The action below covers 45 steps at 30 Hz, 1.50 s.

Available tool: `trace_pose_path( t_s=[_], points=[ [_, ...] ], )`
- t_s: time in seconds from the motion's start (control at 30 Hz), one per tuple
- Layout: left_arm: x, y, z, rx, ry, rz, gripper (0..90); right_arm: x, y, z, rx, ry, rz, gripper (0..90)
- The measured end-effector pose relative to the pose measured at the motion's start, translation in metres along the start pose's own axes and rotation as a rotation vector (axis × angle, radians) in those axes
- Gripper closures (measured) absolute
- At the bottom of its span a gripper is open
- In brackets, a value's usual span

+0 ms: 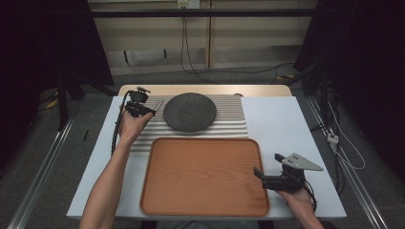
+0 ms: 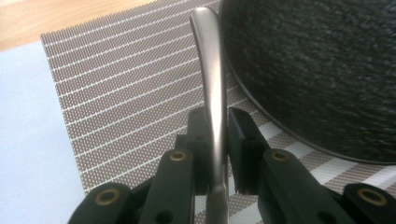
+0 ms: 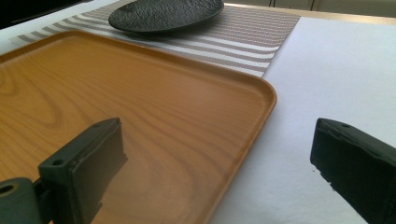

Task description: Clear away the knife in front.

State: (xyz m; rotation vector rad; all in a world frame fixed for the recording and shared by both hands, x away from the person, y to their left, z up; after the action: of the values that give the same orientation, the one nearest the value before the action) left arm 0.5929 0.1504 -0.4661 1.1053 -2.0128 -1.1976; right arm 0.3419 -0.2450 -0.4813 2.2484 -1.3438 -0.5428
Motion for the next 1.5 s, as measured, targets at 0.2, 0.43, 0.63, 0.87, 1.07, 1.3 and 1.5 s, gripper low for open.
trace_pose_path(
  t_s=[0.2,0.43,0.63,0.87,1.07,1.3,1.5],
  points=[
    [0.007,0.012,-0.002,0.021,-0.011,0.001,80.1,0.0,0.0,0.0,0.002,0.0,-0.001,2.7],
    [0.015,0.023,-0.003,0.045,-0.036,0.001,80.1,0.0,0.0,0.0,-0.001,0.003,-0.001,2.7],
    [0.025,0.029,-0.003,0.061,-0.057,0.004,80.0,0.0,-0.001,0.0,0.0,0.004,0.0,2.7],
    [0.044,0.037,0.001,0.066,-0.113,-0.005,80.0,0.0,0.0,0.0,-0.001,0.0,0.001,2.7],
    [0.051,0.042,0.007,0.065,-0.139,-0.008,80.1,0.0,0.0,0.0,-0.001,0.001,0.003,2.7],
    [0.061,0.045,0.015,0.067,-0.16,-0.002,80.0,0.0,-0.001,0.001,-0.005,0.002,0.0,2.7],
    [0.07,0.046,0.02,0.077,-0.174,0.019,80.1,0.0,-0.001,0.0,-0.001,0.001,0.0,2.7]
  ],
)
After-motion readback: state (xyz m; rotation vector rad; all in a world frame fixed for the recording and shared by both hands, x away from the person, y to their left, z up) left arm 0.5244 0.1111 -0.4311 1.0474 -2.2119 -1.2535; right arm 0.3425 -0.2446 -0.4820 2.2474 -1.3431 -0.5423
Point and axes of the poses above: each handheld gripper's, and its own axes: y roughly backward along the jaws, z roughly out of its underside, x roughly to its right, the point moved 8 cm from there along -y, roughly forward along the jaws, and after that the axes turned 9 degrees about -x, right-handed, at the moved point
